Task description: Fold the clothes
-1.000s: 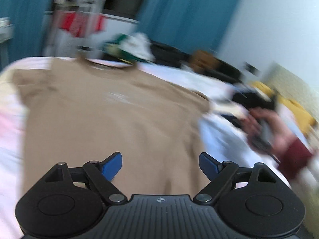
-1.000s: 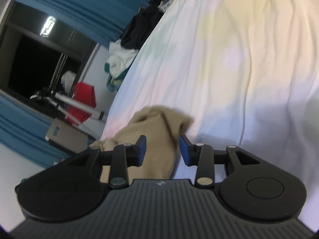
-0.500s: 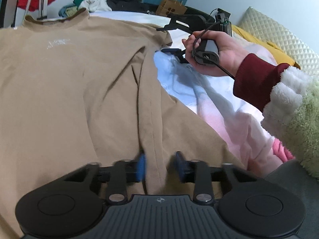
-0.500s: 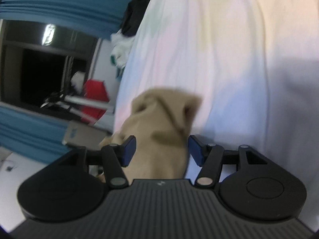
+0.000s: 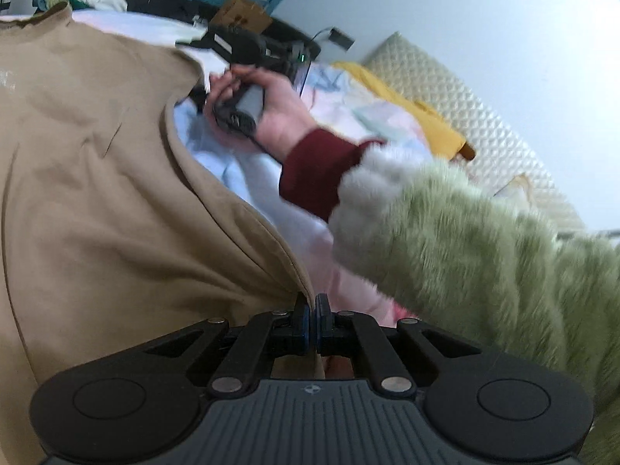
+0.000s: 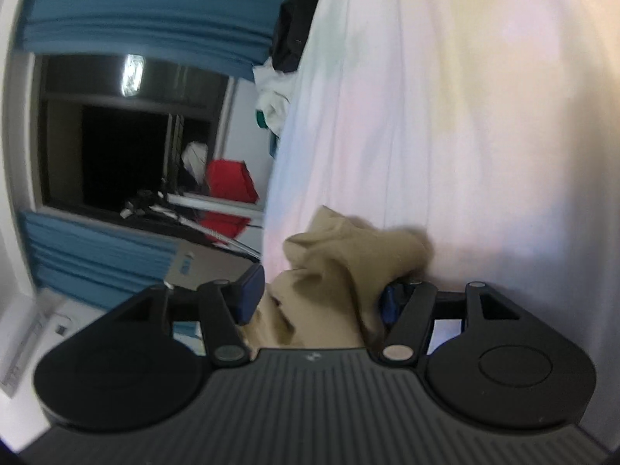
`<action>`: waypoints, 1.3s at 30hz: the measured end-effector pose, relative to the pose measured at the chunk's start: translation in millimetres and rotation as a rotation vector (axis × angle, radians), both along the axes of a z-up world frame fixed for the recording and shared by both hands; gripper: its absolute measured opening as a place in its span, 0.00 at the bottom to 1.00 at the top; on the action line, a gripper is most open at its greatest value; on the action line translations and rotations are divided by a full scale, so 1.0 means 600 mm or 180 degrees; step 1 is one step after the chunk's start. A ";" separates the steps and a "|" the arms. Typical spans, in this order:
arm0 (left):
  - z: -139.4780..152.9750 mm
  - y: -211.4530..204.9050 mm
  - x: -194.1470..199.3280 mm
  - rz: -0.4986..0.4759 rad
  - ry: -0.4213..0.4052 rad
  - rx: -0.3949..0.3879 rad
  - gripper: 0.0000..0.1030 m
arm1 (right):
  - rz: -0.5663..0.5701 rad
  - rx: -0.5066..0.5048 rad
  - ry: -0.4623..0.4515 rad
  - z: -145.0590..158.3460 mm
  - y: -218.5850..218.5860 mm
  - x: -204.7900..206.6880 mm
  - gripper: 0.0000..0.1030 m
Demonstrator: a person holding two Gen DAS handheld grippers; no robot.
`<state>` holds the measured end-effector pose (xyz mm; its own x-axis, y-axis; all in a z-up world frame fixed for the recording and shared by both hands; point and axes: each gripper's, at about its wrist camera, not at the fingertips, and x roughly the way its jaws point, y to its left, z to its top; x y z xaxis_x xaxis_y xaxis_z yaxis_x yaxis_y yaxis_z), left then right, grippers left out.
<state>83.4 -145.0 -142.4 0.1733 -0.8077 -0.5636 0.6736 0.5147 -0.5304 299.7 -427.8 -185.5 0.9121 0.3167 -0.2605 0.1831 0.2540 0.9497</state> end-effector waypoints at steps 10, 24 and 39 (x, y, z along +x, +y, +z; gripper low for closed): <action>-0.027 -0.012 0.000 0.0020 0.0046 -0.0001 0.03 | -0.0716 -0.0165 -0.1057 0.059 -0.010 0.000 0.60; -0.056 -0.021 0.011 0.0103 0.0107 0.0135 0.03 | -0.0242 -0.0831 0.0165 0.034 -0.025 0.028 0.58; -0.063 -0.040 -0.009 0.0148 0.0089 0.0177 0.04 | 0.0175 -0.2495 0.0047 0.107 0.110 0.079 0.16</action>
